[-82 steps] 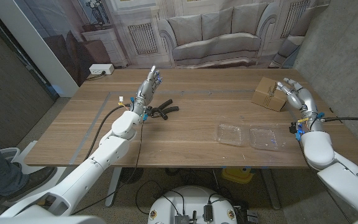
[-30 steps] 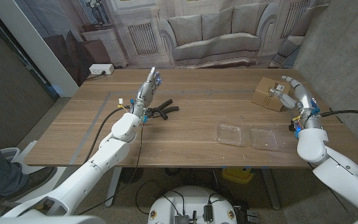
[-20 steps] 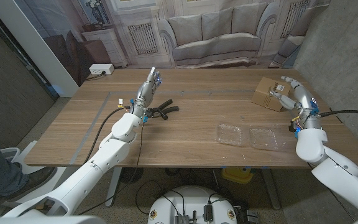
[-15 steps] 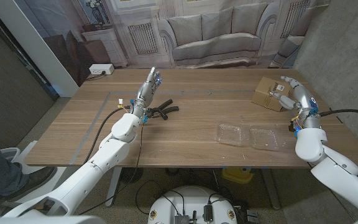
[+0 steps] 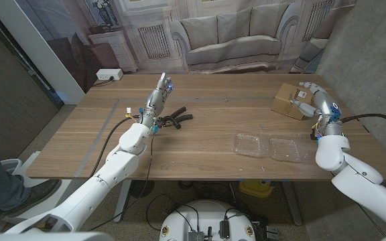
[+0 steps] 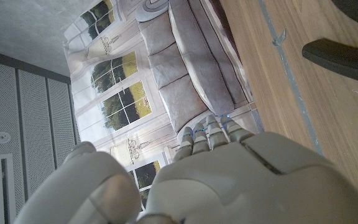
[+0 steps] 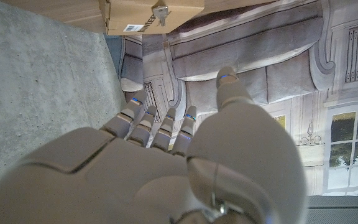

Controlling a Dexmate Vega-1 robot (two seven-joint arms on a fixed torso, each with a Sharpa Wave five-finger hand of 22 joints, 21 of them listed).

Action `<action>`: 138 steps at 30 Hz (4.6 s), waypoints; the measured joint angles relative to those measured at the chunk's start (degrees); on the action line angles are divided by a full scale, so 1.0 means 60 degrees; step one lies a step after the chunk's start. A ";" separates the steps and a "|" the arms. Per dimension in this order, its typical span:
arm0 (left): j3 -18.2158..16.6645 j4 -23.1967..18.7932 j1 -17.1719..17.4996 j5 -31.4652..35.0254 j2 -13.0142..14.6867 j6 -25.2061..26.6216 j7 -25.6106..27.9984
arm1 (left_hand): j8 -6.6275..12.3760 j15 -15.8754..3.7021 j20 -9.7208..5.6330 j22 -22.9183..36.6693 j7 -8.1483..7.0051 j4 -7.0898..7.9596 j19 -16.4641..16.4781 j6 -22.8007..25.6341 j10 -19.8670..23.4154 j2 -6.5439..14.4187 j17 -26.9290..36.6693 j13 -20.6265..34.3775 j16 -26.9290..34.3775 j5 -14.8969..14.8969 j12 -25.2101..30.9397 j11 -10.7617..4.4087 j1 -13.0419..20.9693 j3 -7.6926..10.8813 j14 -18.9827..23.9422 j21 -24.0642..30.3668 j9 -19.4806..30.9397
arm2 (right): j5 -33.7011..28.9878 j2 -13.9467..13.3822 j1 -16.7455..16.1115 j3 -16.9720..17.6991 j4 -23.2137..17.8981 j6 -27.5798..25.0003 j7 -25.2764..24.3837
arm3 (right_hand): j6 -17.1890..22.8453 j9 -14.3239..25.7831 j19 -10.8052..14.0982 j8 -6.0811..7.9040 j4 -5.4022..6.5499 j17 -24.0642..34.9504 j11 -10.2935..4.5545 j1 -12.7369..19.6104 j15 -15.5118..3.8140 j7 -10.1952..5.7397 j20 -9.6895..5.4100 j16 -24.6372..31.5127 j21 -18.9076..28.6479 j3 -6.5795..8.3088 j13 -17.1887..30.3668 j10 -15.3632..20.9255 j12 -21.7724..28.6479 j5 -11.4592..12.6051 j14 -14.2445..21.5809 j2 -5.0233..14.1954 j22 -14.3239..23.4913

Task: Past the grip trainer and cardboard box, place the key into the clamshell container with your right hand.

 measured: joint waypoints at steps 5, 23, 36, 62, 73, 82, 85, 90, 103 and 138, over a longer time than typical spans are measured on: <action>-0.0028 -0.0056 0.0071 -0.0004 0.0032 -0.0051 0.0016 | 0.0000 0.0008 0.0000 0.0000 0.0000 0.0001 0.0000 0.0000 0.0014 0.0000 0.0000 0.0000 0.0000 0.0000 0.0000 0.0015 0.0000 0.0001 0.0008 0.0000 0.0000 | -0.0203 -0.0084 0.0243 -0.0317 0.0009 -0.0358 -0.0071 | 0.0107 -0.0001 0.0000 0.0000 0.0050 0.0000 -0.0050 0.0037 -0.0048 -0.0107 0.0000 0.0000 -0.0051 -0.0050 0.0000 -0.0155 0.0000 0.0000 -0.0047 0.0038 0.0000; -0.0094 -0.0130 0.0208 -0.0019 0.0089 -0.0097 0.0069 | 0.0000 0.0008 0.0000 -0.0002 -0.0036 0.0019 0.0000 0.0034 0.0048 -0.0002 0.0000 0.0000 0.0000 0.0000 0.0000 -0.0020 -0.0002 -0.0095 0.0008 0.0000 0.0000 | -0.0668 -0.0327 0.0935 -0.1162 0.0102 -0.1594 -0.0187 | 0.0435 -0.0001 -0.0078 0.0061 0.0196 0.0022 -0.0166 0.0291 -0.0018 -0.0196 0.0031 -0.0065 -0.0254 -0.0198 0.0000 -0.0718 -0.0165 0.0000 -0.0325 0.0193 -0.0002; -0.0101 -0.0055 0.0206 -0.0020 0.0026 -0.0187 0.0079 | 0.0000 0.0008 0.0000 -0.0002 -0.0036 0.0043 0.0000 0.0033 0.0048 -0.0029 0.0000 0.0000 -0.0074 0.0000 -0.0052 -0.0020 -0.0028 -0.0117 0.0007 -0.0058 0.0004 | -0.0888 -0.0502 0.1349 -0.1691 0.0216 -0.2403 -0.0234 | 0.0657 -0.0002 -0.0109 0.0061 0.0192 -0.0004 -0.0134 0.0468 -0.0016 -0.0213 0.0000 -0.0074 -0.0394 -0.0357 0.0000 -0.0954 -0.0165 0.0000 -0.0532 0.0250 -0.0003; -0.0217 -0.0664 0.0628 0.0127 0.0013 -0.0044 0.0723 | -0.0056 0.0043 0.0036 -0.0003 0.0016 0.0055 -0.0036 0.0083 0.0008 -0.0027 0.0000 0.0000 -0.0074 0.0000 -0.0088 0.0019 -0.0027 -0.0208 -0.0027 -0.0058 0.0022 | -0.1316 -0.0840 0.1986 -0.2609 0.0495 -0.3348 -0.0435 | 0.0916 -0.0003 -0.0209 0.0019 0.0288 -0.0002 0.0006 0.0639 0.0001 -0.0231 0.0001 -0.0074 -0.0608 -0.0610 0.0000 -0.1121 -0.0087 0.0000 -0.0786 0.0365 -0.0005; -0.0149 -0.0966 0.0670 0.0348 0.0053 0.0420 0.1031 | -0.0055 0.0043 0.0035 -0.0003 0.0016 0.0055 -0.0035 0.0083 0.0008 -0.0027 0.0000 0.0000 -0.0074 0.0000 -0.0087 0.0018 -0.0027 -0.0208 -0.0027 -0.0058 0.0021 | -0.1394 -0.0905 0.2062 -0.2818 0.0601 -0.3356 -0.0526 | 0.0998 -0.0003 -0.0209 0.0021 0.0313 -0.0001 0.0057 0.0639 0.0002 -0.0213 0.0001 -0.0074 -0.0684 -0.0687 -0.0025 -0.1069 -0.0025 0.0000 -0.0785 0.0365 -0.0005; -0.0111 -0.1235 0.0654 0.0355 0.0158 0.0763 0.1078 | -0.0055 0.0043 0.0035 -0.0003 0.0015 0.0056 -0.0035 0.0082 0.0009 -0.0027 0.0000 0.0000 -0.0074 0.0000 -0.0086 0.0018 -0.0027 -0.0207 -0.0027 -0.0058 0.0021 | -0.1503 -0.0803 0.2184 -0.2963 0.0739 -0.3172 -0.0747 | 0.1179 -0.0003 -0.0208 0.0023 0.0350 -0.0001 0.0023 0.0677 0.0002 -0.0225 0.0000 -0.0074 -0.0687 -0.0805 -0.0025 -0.1030 -0.0014 0.0000 -0.0784 0.0403 -0.0005; -0.0111 -0.1235 0.0654 0.0320 0.0158 0.0818 0.1080 | -0.0055 0.0043 0.0035 -0.0003 0.0016 0.0056 -0.0035 0.0082 0.0009 -0.0027 0.0000 0.0000 -0.0074 0.0000 -0.0086 0.0018 -0.0027 -0.0207 -0.0027 -0.0058 0.0020 | -0.1503 -0.0767 0.2239 -0.3006 0.0774 -0.3172 -0.0747 | 0.1189 -0.0003 -0.0208 0.0024 0.0356 0.0000 0.0072 0.0677 0.0002 -0.0225 0.0000 -0.0074 -0.0687 -0.0810 -0.0025 -0.0981 -0.0013 0.0000 -0.0784 0.0403 -0.0005; -0.0144 -0.1440 0.0647 0.0249 0.0242 0.0831 0.1049 | -0.0055 0.0043 0.0035 -0.0003 0.0016 0.0056 -0.0035 0.0082 0.0009 -0.0027 0.0000 0.0000 -0.0074 0.0000 -0.0085 0.0017 -0.0027 -0.0207 -0.0027 -0.0058 0.0020 | -0.1635 -0.0699 0.2350 -0.3096 0.0839 -0.3163 -0.0850 | 0.1258 -0.0003 -0.0208 0.0024 0.0389 0.0000 0.0071 0.0677 0.0002 -0.0232 0.0000 -0.0074 -0.0753 -0.0844 -0.0025 -0.0981 -0.0014 0.0000 -0.0784 0.0403 -0.0005; -0.0143 -0.1262 0.0521 0.0161 0.0140 0.0675 0.0879 | -0.0055 0.0043 0.0035 -0.0003 0.0015 0.0015 -0.0035 0.0082 0.0009 -0.0017 0.0000 0.0000 -0.0074 0.0000 -0.0085 0.0017 -0.0017 -0.0248 -0.0027 -0.0058 0.0019 | -0.1747 -0.0619 0.2601 -0.3304 0.1130 -0.3326 -0.0774 | 0.1733 -0.0003 -0.0172 0.0025 0.0429 0.0001 -0.0081 0.0715 0.0002 -0.0162 0.0036 -0.0074 -0.0754 -0.1040 -0.0024 -0.0794 0.0060 -0.0001 -0.0784 0.0441 -0.0006; -0.0227 -0.1418 0.0803 0.0224 0.0064 0.0289 0.1025 | -0.0054 0.0043 0.0035 -0.0004 0.0015 0.0055 -0.0035 0.0082 0.0010 0.0051 0.0000 0.0000 -0.0074 0.0000 -0.0077 0.0017 0.0051 -0.0288 -0.0027 -0.0058 0.0018 | -0.2004 -0.0662 0.3503 -0.4167 0.2081 -0.3602 -0.0232 | 0.1747 0.0045 -0.0172 -0.0033 0.0390 0.0001 -0.0091 0.0904 0.0002 -0.0250 0.0036 -0.0068 -0.0891 -0.1343 -0.0023 -0.0842 0.0060 0.0000 -0.0783 0.0503 -0.0006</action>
